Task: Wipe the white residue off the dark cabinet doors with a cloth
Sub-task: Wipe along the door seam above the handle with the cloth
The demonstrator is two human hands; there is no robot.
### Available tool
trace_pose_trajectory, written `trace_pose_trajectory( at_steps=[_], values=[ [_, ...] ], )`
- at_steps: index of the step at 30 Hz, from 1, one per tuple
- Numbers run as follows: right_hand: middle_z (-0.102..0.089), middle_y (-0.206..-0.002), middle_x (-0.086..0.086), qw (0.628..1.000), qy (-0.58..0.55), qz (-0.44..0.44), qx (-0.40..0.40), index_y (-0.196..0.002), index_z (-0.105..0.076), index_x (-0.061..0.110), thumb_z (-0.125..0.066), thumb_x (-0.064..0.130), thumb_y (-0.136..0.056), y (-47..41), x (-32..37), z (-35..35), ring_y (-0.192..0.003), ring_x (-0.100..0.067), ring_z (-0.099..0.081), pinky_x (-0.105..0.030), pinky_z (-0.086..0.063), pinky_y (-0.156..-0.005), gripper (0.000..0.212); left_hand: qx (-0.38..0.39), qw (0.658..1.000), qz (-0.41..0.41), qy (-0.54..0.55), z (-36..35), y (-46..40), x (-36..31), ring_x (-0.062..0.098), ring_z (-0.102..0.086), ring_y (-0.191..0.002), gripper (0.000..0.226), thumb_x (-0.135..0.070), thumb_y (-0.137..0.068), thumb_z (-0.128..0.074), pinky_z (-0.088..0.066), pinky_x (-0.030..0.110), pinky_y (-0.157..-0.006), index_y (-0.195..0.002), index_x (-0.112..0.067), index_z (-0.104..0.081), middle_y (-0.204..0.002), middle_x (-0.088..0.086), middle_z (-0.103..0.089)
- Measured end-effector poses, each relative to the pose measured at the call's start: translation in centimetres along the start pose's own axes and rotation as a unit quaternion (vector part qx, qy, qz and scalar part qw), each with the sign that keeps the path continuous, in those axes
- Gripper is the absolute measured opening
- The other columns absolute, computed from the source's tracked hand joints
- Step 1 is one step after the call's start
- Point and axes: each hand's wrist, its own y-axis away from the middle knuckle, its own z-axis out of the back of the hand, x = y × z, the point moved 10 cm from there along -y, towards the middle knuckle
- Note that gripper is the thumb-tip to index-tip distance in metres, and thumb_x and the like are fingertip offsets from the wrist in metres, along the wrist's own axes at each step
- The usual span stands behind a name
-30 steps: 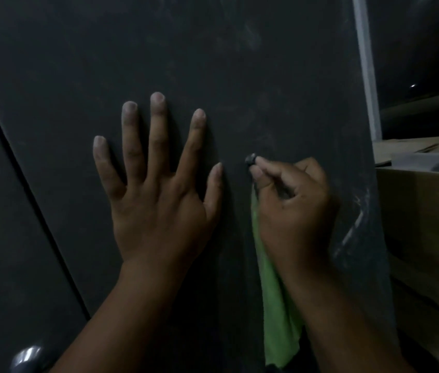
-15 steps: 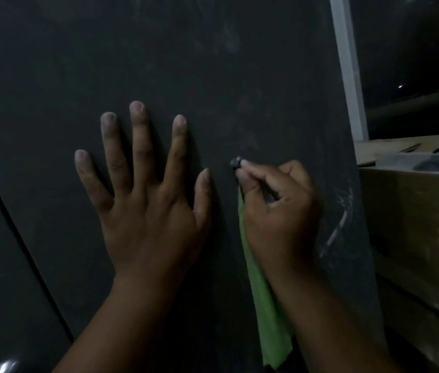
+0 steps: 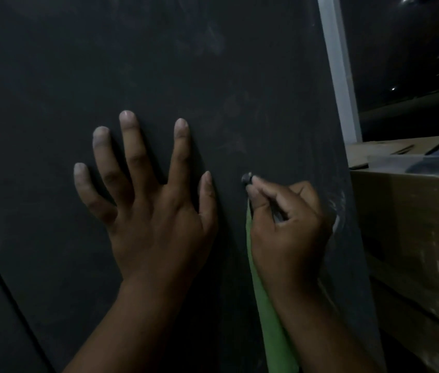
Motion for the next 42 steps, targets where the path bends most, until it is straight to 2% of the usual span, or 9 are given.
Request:
trace_pose_trajectory(
  at_steps=[4, 11, 17, 21, 27, 31, 34, 39, 42],
  values=[
    [-0.054, -0.078, 0.004, 0.999, 0.032, 0.001, 0.014, -0.102, -0.081, 0.021, -0.08, 0.022, -0.09, 1.2, -1.7, 1.4, -0.066, -0.007, -0.055, -0.032, -0.047, -0.056, 0.012, 0.007, 1.0, 0.009, 0.008, -0.2, -0.7, -0.5, 0.047, -0.009, -0.155, 0.067, -0.06, -0.101, -0.039, -0.008, 0.066, -0.12, -0.163, -0.04, -0.021, -0.171, 0.019, -0.007],
    [-0.061, -0.091, 0.009, 0.998, -0.006, -0.051, -0.021, -0.108, -0.079, 0.023, -0.075, 0.027, -0.094, -4.8, -1.2, -0.6, -0.08, -0.003, -0.063, -0.024, -0.056, -0.067, 0.016, -0.008, 1.0, -0.004, -0.001, 0.0, -1.2, -1.2, 0.044, -0.012, -0.155, 0.064, -0.057, -0.103, -0.039, -0.009, 0.062, -0.121, -0.163, -0.039, -0.024, -0.171, 0.015, -0.011],
    [-0.057, -0.083, 0.006, 0.996, 0.014, 0.066, 0.066, -0.102, -0.08, 0.024, -0.076, 0.025, -0.093, -2.4, 3.0, -2.4, -0.069, -0.01, -0.056, -0.038, -0.05, -0.054, 0.01, -0.039, 0.999, -0.03, 0.008, 0.2, -0.8, -1.6, 0.034, -0.004, -0.161, 0.063, -0.052, -0.107, -0.034, -0.007, 0.059, -0.127, -0.166, -0.032, -0.021, -0.174, 0.01, -0.008],
    [-0.057, -0.08, 0.004, 0.998, 0.018, 0.035, 0.052, -0.101, -0.081, 0.021, -0.08, 0.022, -0.091, -1.5, 0.6, -0.2, -0.067, -0.012, -0.057, -0.039, -0.05, -0.055, 0.011, -0.034, 0.998, -0.041, 0.018, 0.0, -0.5, -1.5, 0.033, -0.002, -0.161, 0.064, -0.052, -0.106, -0.034, -0.004, 0.059, -0.127, -0.166, -0.031, -0.022, -0.175, 0.01, -0.008],
    [-0.06, -0.087, 0.005, 1.0, 0.011, -0.019, -0.008, -0.106, -0.08, 0.02, -0.077, 0.024, -0.093, -5.2, 0.0, -0.7, -0.074, -0.004, -0.059, -0.009, -0.044, -0.06, 0.014, -0.028, 0.999, -0.039, 0.016, -0.1, -0.2, -1.9, 0.035, 0.0, -0.161, 0.068, -0.056, -0.104, -0.036, -0.002, 0.059, -0.128, -0.166, -0.031, -0.022, -0.175, 0.01, -0.006],
    [-0.057, -0.082, 0.001, 0.998, 0.025, 0.053, 0.019, -0.103, -0.081, 0.017, -0.077, 0.021, -0.094, -1.5, 0.8, -0.1, -0.068, -0.012, -0.056, -0.032, -0.049, -0.057, 0.011, -0.029, 0.998, -0.053, 0.023, -0.3, 0.5, -2.7, 0.038, -0.001, -0.16, 0.064, -0.055, -0.105, -0.037, -0.003, 0.057, -0.128, -0.164, -0.036, -0.024, -0.174, 0.011, -0.007],
    [-0.055, -0.079, 0.002, 0.996, 0.057, 0.064, 0.025, -0.101, -0.081, 0.019, -0.079, 0.019, -0.092, 0.6, -1.1, 1.5, -0.066, -0.012, -0.054, -0.036, -0.046, -0.054, 0.009, -0.03, 0.998, -0.055, 0.024, -0.7, 0.9, -3.2, 0.039, 0.0, -0.16, 0.064, -0.057, -0.104, -0.038, -0.001, 0.057, -0.128, -0.164, -0.038, -0.025, -0.175, 0.011, -0.007],
    [-0.056, -0.088, 0.01, 0.998, 0.032, -0.035, -0.028, -0.106, -0.078, 0.016, -0.076, 0.02, -0.093, -3.2, -4.4, 2.3, -0.078, 0.002, -0.059, -0.01, -0.047, -0.062, 0.014, -0.026, 0.998, -0.056, 0.019, -0.9, 1.0, -3.7, 0.042, 0.0, -0.16, 0.064, -0.06, -0.104, -0.036, -0.002, 0.057, -0.128, -0.163, -0.039, -0.026, -0.175, 0.011, -0.007],
    [-0.055, -0.092, 0.016, 0.998, 0.022, -0.045, -0.028, -0.107, -0.077, 0.019, -0.074, 0.024, -0.094, -3.9, -3.9, 1.4, -0.085, 0.006, -0.061, -0.006, -0.046, -0.068, 0.014, -0.021, 0.998, -0.059, 0.019, -1.0, 1.1, -4.1, 0.042, 0.0, -0.16, 0.063, -0.06, -0.104, -0.035, -0.003, 0.056, -0.128, -0.164, -0.039, -0.025, -0.175, 0.011, -0.007]
  ],
)
